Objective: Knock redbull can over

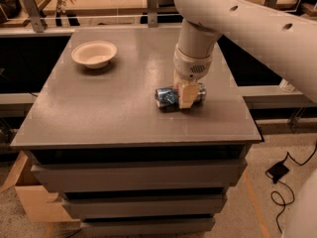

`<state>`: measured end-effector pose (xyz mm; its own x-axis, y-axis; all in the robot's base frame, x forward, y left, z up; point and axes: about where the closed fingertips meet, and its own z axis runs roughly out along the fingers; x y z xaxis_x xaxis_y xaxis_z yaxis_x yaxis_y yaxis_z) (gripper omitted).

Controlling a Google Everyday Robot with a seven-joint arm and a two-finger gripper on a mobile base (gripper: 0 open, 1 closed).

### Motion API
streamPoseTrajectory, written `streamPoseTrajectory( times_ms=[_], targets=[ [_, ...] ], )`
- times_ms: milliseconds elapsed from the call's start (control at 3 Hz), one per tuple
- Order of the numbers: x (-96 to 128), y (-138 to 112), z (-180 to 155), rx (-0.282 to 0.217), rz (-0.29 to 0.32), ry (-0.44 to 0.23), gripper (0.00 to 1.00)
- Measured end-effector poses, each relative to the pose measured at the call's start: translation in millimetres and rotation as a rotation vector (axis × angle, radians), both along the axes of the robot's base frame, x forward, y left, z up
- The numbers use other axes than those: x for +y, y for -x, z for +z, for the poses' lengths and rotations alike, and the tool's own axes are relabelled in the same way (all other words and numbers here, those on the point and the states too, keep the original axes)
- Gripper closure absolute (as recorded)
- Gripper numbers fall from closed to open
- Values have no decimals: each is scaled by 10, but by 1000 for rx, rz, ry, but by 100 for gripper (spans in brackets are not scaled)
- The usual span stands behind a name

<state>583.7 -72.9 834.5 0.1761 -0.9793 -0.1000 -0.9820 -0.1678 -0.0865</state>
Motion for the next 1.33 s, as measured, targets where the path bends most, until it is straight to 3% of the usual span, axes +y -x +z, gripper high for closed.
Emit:
streamPoseTrajectory(
  times_ms=[667,1000,1333],
  targets=[
    [-21,31,112,-33,-2,-26,12],
    [-30,57,197,-52,0,-37,0],
    [-65,77,252,-63,-2,-49,0]
  ],
)
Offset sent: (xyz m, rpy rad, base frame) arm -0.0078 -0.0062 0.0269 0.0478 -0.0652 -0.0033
